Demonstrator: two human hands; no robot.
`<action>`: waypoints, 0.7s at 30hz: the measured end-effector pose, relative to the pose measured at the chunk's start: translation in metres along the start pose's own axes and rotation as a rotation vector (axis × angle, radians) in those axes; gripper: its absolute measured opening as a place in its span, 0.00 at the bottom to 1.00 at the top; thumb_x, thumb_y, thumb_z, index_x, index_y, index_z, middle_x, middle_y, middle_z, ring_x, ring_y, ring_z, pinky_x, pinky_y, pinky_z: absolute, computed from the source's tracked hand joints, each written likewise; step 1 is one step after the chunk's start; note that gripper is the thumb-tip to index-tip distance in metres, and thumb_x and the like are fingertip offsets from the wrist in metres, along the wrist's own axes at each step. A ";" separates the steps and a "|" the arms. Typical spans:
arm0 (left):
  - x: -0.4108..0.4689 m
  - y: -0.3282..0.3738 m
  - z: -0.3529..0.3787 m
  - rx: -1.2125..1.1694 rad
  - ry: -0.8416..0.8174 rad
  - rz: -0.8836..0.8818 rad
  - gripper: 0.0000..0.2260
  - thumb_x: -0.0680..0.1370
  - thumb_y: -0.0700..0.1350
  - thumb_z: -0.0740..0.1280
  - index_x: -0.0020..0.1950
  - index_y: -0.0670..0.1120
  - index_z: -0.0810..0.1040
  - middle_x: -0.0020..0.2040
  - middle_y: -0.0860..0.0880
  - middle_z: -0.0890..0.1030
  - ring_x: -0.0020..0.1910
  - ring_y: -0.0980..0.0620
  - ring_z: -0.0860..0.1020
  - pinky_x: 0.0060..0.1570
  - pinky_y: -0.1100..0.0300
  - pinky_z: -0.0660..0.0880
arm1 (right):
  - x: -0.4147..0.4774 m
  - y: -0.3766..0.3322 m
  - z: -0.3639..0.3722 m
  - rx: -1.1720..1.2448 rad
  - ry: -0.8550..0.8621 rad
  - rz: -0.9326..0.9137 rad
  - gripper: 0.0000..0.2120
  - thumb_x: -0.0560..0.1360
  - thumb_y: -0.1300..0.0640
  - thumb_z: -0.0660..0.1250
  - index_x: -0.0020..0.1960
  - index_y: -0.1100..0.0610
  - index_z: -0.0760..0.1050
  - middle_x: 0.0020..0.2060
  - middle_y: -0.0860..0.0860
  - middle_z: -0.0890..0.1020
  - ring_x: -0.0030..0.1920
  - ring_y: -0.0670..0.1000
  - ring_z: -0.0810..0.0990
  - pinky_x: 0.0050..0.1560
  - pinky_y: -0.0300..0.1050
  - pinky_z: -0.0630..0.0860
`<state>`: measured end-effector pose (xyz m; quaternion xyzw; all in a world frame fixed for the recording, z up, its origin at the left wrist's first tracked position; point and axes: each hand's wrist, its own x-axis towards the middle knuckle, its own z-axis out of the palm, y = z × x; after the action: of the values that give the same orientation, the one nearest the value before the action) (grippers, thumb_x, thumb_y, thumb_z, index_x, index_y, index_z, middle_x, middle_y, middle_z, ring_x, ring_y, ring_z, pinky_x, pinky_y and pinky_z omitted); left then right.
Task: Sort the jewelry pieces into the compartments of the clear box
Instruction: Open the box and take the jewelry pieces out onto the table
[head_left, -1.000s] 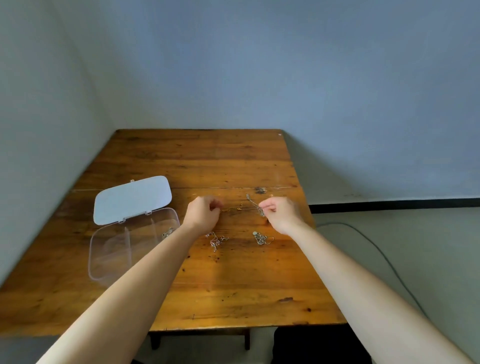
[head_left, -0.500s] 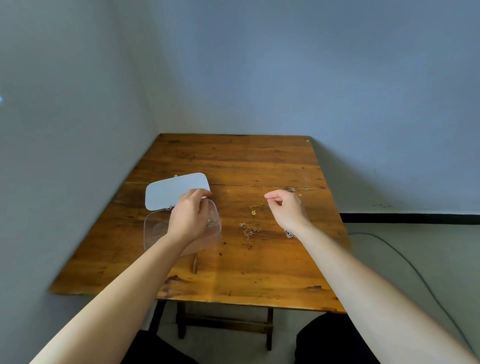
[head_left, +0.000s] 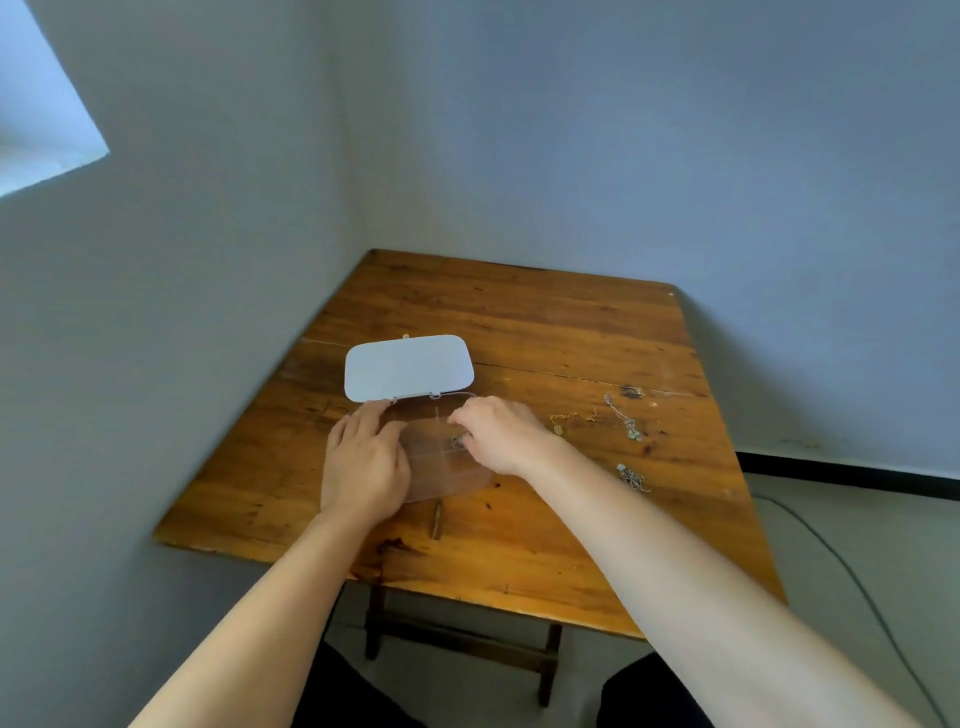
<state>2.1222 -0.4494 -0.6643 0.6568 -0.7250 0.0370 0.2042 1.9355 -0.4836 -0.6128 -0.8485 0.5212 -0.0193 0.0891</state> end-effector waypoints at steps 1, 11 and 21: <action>0.000 -0.001 0.000 0.002 0.001 0.000 0.12 0.78 0.43 0.63 0.58 0.45 0.82 0.69 0.43 0.74 0.69 0.43 0.69 0.70 0.45 0.61 | 0.004 -0.003 0.001 -0.079 -0.038 -0.010 0.14 0.80 0.60 0.64 0.65 0.55 0.77 0.61 0.55 0.79 0.59 0.58 0.79 0.45 0.51 0.75; 0.000 0.002 -0.002 0.016 -0.018 -0.016 0.14 0.77 0.43 0.62 0.58 0.45 0.82 0.70 0.43 0.73 0.71 0.43 0.68 0.71 0.46 0.60 | 0.008 -0.017 0.007 -0.243 -0.044 -0.035 0.13 0.73 0.69 0.70 0.57 0.61 0.79 0.52 0.58 0.81 0.51 0.58 0.82 0.48 0.51 0.79; -0.001 0.004 -0.003 0.021 -0.025 -0.018 0.13 0.77 0.43 0.62 0.58 0.45 0.82 0.71 0.43 0.72 0.71 0.43 0.66 0.72 0.46 0.60 | 0.008 -0.006 0.021 -0.048 0.075 -0.012 0.11 0.77 0.65 0.69 0.58 0.57 0.81 0.52 0.56 0.81 0.51 0.57 0.81 0.42 0.46 0.73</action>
<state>2.1196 -0.4470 -0.6611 0.6659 -0.7211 0.0345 0.1883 1.9469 -0.4859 -0.6331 -0.8521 0.5196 -0.0389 0.0490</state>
